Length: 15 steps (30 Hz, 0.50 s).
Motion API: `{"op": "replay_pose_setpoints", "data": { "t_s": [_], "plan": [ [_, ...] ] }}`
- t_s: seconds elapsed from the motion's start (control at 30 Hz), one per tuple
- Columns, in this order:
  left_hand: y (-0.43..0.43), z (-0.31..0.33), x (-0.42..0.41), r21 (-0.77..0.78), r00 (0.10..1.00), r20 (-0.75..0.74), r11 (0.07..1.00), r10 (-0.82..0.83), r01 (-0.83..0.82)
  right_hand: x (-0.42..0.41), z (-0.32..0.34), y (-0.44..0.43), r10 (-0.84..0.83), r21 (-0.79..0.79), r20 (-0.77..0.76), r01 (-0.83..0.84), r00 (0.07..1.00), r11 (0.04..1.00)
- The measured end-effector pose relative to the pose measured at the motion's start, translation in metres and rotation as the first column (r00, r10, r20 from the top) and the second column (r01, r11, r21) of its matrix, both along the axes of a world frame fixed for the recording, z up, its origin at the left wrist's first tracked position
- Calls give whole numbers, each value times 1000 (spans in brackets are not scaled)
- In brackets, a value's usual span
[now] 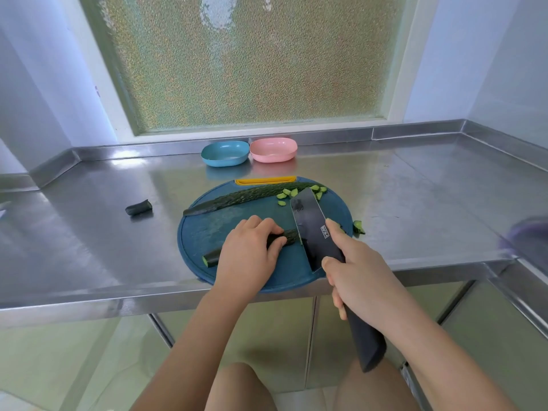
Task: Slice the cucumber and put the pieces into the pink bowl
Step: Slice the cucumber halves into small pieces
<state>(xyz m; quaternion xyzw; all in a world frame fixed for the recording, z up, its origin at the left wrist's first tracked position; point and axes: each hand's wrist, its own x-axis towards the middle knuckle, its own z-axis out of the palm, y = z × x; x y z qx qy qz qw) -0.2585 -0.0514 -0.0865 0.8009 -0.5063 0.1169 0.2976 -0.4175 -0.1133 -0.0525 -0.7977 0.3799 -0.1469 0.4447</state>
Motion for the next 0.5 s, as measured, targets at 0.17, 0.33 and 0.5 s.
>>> {"op": "replay_pose_setpoints", "data": {
  "t_s": [0.17,0.33,0.5],
  "plan": [
    [0,0,0,4,1000,1,1000,-6,6,2,1,1,19,-12,-31,-20,999,1000],
    [0,0,0,9,1000,1,1000,-8,8,2,5,2,24,-73,-92,-31,995,997],
    [-1,1,0,16,1000,1,1000,-11,11,4,9,1,45,-90,-149,-59,988,994]
  ]
}}
